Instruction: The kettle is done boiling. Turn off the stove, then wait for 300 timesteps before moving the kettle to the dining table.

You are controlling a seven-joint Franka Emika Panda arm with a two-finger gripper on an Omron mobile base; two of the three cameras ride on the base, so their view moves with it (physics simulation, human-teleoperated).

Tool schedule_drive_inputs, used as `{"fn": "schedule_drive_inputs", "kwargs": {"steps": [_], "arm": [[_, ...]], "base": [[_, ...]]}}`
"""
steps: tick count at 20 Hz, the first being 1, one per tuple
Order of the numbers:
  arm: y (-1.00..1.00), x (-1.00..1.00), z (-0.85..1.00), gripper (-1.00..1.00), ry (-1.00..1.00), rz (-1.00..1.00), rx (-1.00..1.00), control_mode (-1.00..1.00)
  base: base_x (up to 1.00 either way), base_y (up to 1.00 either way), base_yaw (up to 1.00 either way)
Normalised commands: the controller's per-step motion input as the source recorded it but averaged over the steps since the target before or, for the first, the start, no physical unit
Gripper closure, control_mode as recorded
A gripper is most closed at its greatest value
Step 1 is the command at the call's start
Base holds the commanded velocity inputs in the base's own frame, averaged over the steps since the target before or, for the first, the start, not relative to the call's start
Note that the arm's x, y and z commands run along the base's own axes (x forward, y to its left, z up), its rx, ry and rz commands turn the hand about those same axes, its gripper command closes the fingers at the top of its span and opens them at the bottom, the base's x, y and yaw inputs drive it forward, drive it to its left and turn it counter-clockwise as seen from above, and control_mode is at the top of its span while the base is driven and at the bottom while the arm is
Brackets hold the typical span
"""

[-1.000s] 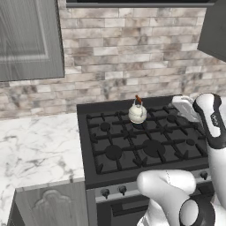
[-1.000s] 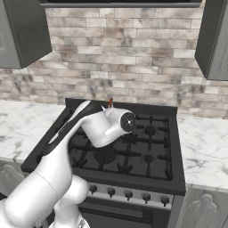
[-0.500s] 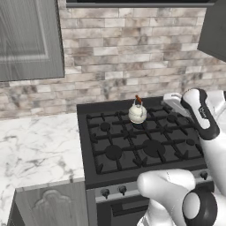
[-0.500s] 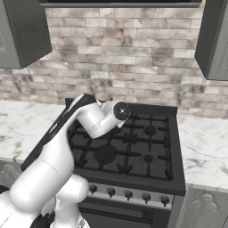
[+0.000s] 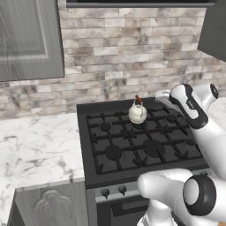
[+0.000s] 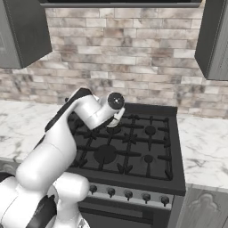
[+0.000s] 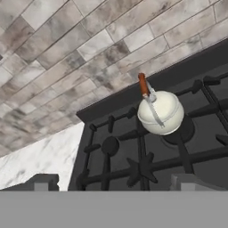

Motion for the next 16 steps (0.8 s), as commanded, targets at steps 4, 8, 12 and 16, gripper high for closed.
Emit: {"fn": "schedule_drive_inputs", "kwargs": {"steps": [4, 8, 12, 16], "arm": [[0.04, 0.33, 0.00, -1.00, 0.04, 0.00, -0.11, -1.00], [0.04, 0.32, 0.00, -1.00, 0.03, 0.00, -0.14, -1.00], [0.06, 0.38, -0.04, -1.00, 0.06, 0.00, -0.14, -1.00], [0.08, 0.38, -0.12, -1.00, 0.07, 0.00, -0.11, -1.00]], "base": [[0.00, 0.00, 0.00], [0.00, 0.00, 0.00], [0.00, 0.00, 0.00], [0.00, 0.00, 0.00]]}}
